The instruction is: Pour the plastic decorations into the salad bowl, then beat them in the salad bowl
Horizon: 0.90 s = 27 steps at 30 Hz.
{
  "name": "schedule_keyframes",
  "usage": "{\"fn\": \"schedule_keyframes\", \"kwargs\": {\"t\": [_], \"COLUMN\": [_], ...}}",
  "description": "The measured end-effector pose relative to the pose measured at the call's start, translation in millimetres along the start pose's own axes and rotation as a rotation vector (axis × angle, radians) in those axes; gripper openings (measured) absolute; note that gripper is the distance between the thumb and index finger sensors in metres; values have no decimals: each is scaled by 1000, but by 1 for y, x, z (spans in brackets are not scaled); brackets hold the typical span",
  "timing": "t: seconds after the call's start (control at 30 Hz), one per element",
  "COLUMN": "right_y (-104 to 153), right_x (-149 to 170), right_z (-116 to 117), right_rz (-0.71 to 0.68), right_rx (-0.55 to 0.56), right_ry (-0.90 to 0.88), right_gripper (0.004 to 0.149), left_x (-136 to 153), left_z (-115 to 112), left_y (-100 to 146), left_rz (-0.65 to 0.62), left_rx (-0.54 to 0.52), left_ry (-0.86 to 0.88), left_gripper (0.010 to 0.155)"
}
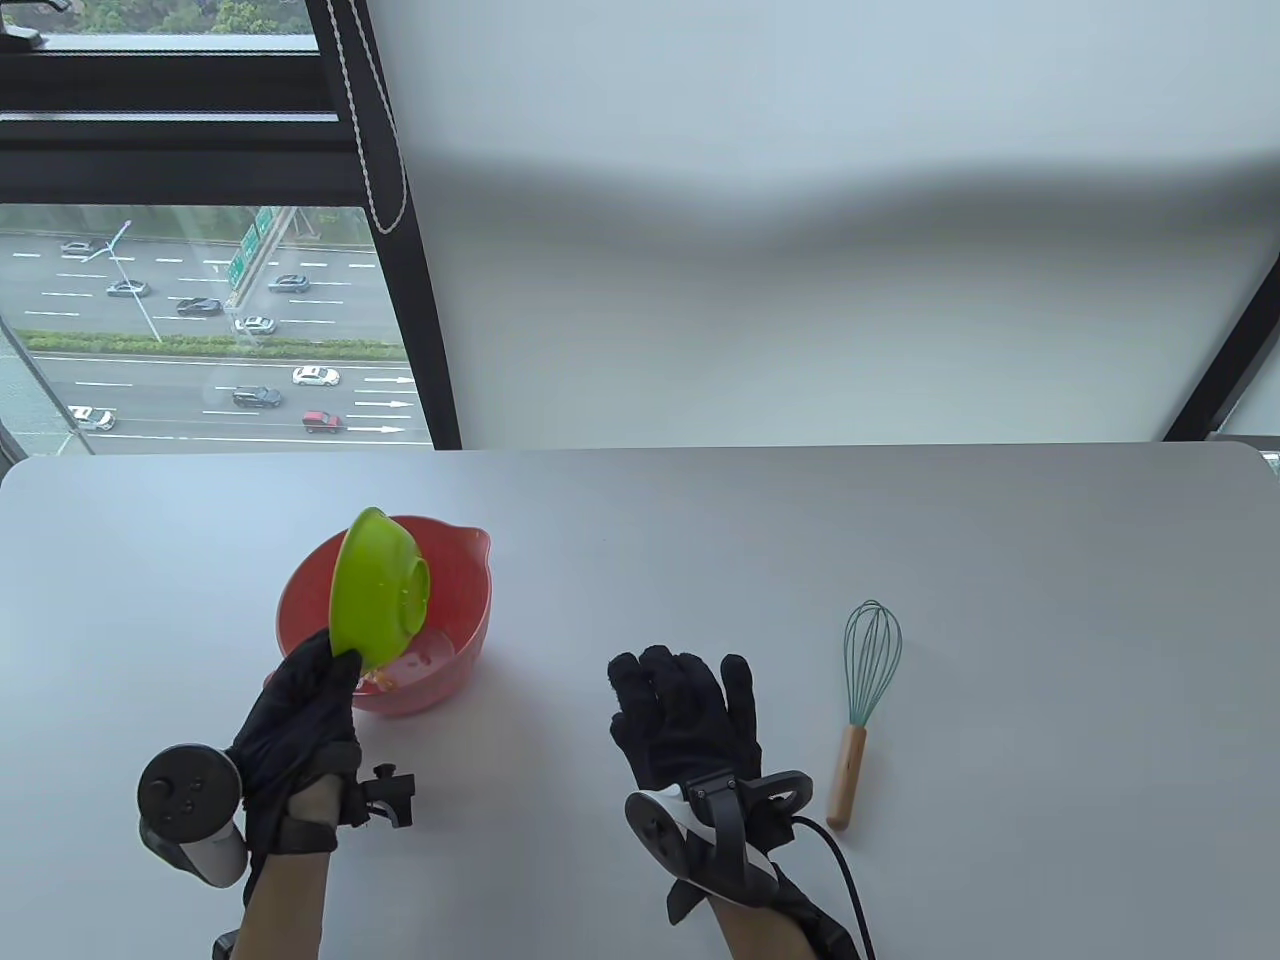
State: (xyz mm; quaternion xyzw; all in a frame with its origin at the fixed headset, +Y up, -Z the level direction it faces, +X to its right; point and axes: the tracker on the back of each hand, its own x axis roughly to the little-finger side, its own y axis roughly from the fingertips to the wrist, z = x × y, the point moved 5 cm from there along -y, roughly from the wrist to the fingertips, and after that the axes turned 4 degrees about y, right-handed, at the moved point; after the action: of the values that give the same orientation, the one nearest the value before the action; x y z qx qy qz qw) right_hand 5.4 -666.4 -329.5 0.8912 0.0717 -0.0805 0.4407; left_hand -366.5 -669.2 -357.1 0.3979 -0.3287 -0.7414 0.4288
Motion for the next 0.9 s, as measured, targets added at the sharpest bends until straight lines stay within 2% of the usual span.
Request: {"fn": "schedule_keyframes", "kwargs": {"t": [0.23,0.4,0.5,0.67,0.77,0.9], "right_y": [0,0,0,0,0,0], "right_x": [-1,-1,-1,-1,0,2], "right_z": [1,1,1,2,3,4], "right_rz": [-1,-4,-4,1,4,11], "right_rx": [-12,-15,-17,-18,-25,-34], "right_ry": [-6,-1,-8,-12,-15,-21], "right_gripper": [67,66,66,66,65,65], "left_x": [19,15,-4,-44,-52,-46], "left_z": [9,17,30,48,48,46], "left_y": [-1,0,3,13,15,13], "left_rz": [103,71,-43,-264,-300,-277], "left_rx": [-25,-47,-112,-248,-281,-282], "left_ry": [209,249,145,-237,-466,-616], "left_gripper": [41,40,40,40,40,40]}}
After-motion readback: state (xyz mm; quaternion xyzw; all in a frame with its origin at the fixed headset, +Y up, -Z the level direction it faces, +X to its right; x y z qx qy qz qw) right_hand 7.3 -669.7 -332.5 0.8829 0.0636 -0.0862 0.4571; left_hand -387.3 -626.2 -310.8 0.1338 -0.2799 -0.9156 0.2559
